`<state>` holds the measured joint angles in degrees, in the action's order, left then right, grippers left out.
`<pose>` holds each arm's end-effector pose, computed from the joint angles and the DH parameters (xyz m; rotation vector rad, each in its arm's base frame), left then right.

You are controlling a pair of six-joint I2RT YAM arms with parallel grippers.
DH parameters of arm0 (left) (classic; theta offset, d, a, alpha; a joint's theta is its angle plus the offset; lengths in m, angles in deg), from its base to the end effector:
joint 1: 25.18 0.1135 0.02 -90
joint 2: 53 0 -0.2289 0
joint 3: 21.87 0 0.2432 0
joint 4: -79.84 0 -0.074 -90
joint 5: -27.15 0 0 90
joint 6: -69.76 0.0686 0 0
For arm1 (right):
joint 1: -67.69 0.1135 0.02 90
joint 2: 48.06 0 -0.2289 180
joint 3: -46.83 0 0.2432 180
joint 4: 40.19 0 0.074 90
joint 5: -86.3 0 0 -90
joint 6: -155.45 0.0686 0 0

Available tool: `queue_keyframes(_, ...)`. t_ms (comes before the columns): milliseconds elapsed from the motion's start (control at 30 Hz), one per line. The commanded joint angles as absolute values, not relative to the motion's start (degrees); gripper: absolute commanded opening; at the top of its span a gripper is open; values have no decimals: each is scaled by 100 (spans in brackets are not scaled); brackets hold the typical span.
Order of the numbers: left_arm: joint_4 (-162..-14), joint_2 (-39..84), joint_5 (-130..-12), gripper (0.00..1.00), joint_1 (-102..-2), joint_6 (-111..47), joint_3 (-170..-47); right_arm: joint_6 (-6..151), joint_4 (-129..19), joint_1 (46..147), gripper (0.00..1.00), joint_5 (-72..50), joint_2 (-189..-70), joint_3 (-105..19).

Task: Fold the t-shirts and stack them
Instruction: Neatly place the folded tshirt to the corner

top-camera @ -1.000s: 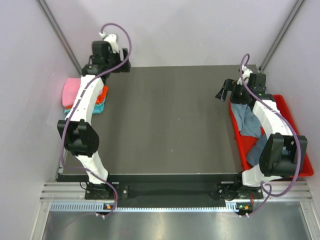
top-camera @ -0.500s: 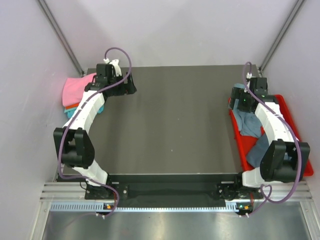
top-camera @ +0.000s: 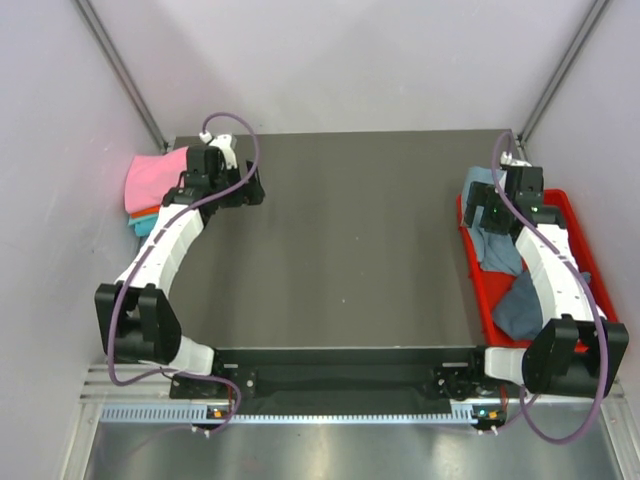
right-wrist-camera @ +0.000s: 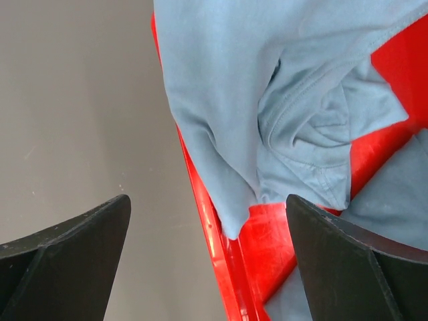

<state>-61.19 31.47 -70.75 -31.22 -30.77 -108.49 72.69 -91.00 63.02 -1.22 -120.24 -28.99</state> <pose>0.3516 -0.0467 0.2654 -0.0103 2.2241 -0.3122 0.2884 -0.0265 0.2423 0.2685 2.3782 -0.0307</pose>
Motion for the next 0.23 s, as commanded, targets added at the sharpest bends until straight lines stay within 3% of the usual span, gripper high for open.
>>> queue_keyframes(0,-6470,2734,-6751,99,-3054,-2929,-10507,7318,-9086,6233,100,-97,-11793,-2889)
queue_keyframes(200,-6409,2285,-6953,99,-2799,-2957,-10172,7423,-8998,6233,99,-220,-11723,-2748)
